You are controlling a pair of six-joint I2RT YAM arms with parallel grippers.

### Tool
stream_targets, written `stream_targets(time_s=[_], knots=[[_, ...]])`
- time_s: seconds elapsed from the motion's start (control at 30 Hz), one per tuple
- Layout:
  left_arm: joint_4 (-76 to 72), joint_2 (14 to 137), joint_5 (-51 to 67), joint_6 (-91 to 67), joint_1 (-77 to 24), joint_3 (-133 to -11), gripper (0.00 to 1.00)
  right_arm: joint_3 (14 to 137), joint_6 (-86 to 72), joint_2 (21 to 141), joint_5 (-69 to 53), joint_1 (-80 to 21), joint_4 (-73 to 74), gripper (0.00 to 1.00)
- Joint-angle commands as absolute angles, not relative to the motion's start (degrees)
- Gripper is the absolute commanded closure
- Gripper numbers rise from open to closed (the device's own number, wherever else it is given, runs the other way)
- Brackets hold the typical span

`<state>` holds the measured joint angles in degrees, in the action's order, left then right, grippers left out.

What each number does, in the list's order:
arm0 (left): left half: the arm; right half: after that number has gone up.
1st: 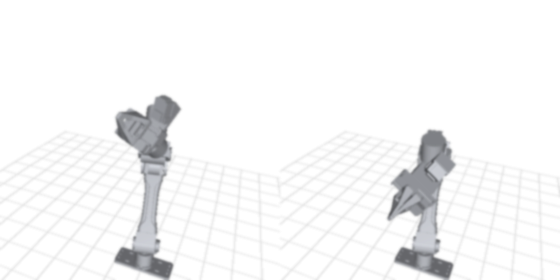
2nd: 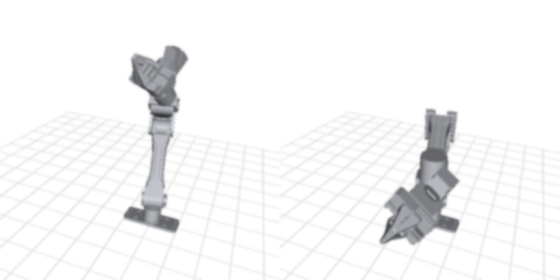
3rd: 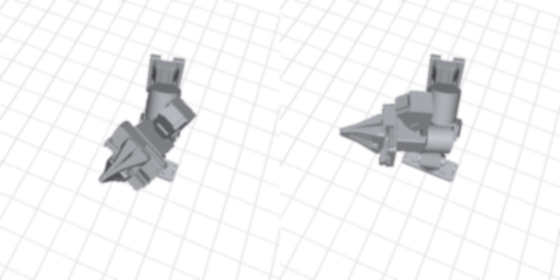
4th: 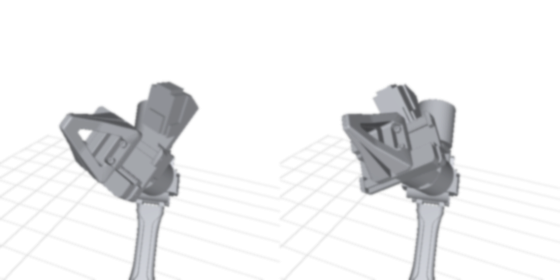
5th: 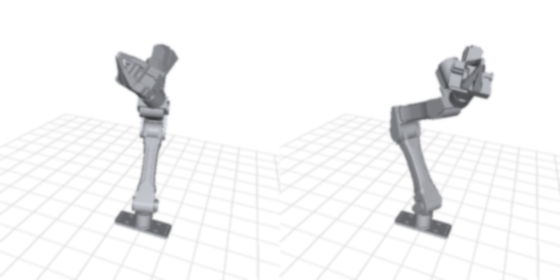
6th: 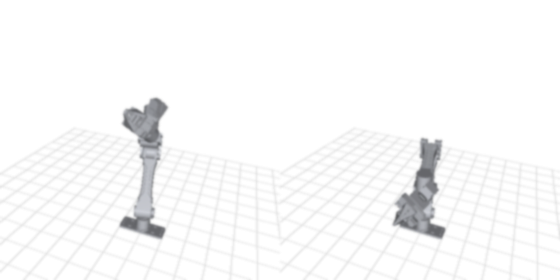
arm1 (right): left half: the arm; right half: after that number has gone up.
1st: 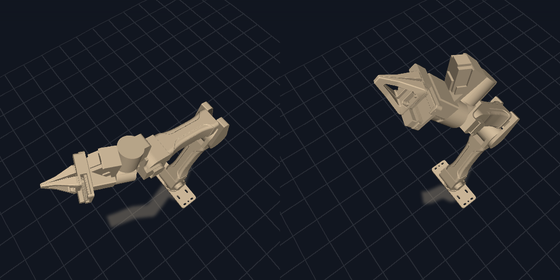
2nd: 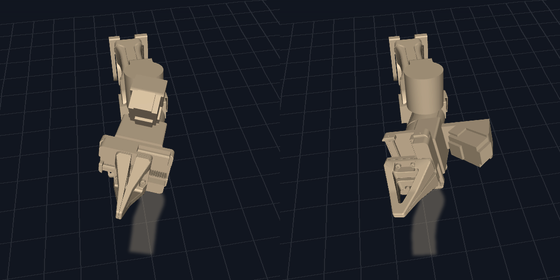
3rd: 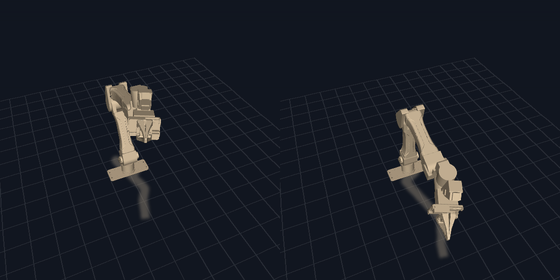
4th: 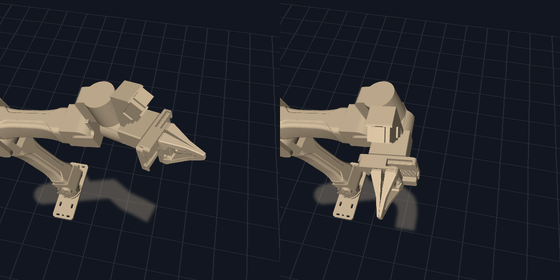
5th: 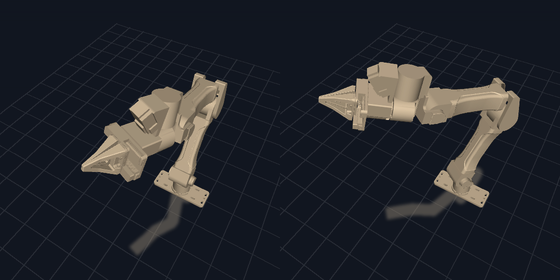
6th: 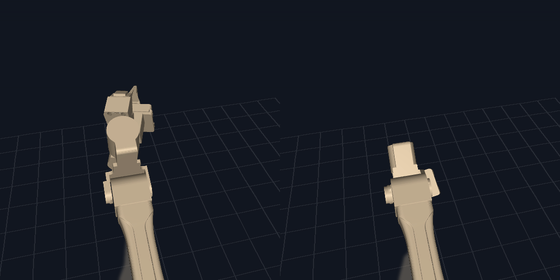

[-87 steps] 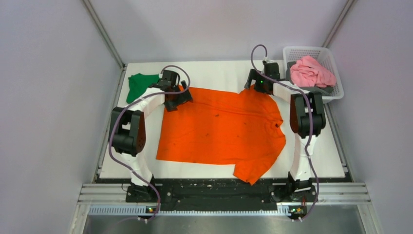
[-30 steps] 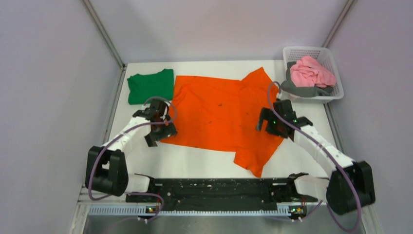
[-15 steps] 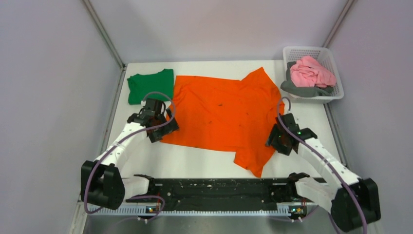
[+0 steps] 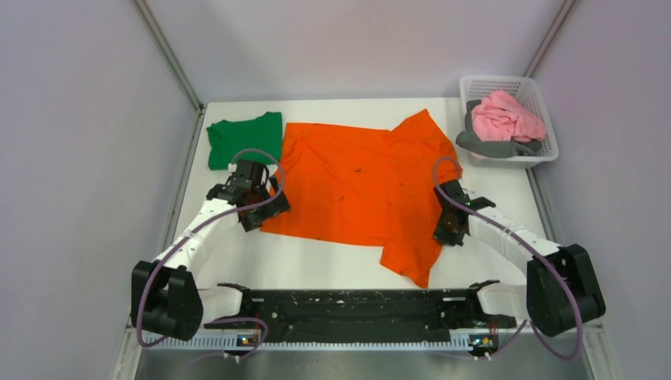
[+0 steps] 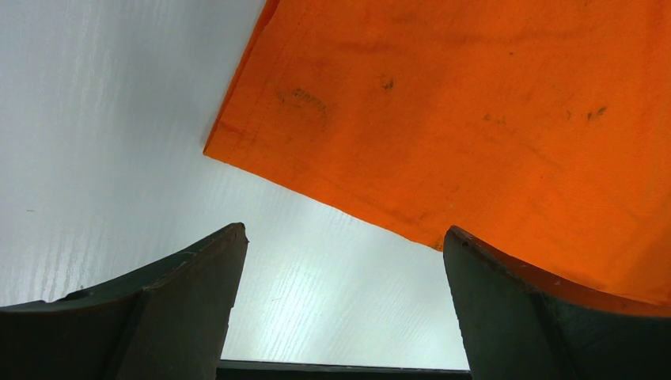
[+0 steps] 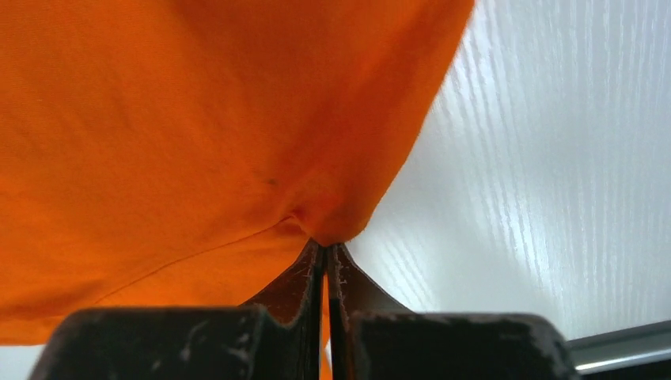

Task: Fold and stack the t-shirts
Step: Grab the side of the flattened tshirt closest away from the robot with both arms

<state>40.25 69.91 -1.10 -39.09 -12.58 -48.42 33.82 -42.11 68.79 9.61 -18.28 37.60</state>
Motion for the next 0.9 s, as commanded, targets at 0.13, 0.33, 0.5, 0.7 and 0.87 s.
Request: stream_targets(time_s=[0.13,0.33,0.5,0.7,0.87], knots=[[39.0,70.2,-3.7,-40.1,-12.6,-49.9,0.01,50.9,-38.8,80.5,16.6,-25.3,40.7,1.00],[39.5,71.0,-4.8,-39.9,-12.6,-50.7,0.01,59.6,-36.7,93.1,15.8,-27.5,37.2,0.96],[39.3,73.1,-4.0,-39.6,-12.6,-52.2,0.01,63.8,-36.6,96.3,16.5,-28.1,36.9,0.48],[37.5,75.5,-2.0,-38.4,-12.6,-53.2,0.01,55.0,-39.0,82.1,17.2,-27.9,39.1,0.14],[36.5,77.0,-0.3,-38.0,-12.6,-52.9,0.01,43.5,-46.1,68.0,14.7,-23.4,46.0,0.04]])
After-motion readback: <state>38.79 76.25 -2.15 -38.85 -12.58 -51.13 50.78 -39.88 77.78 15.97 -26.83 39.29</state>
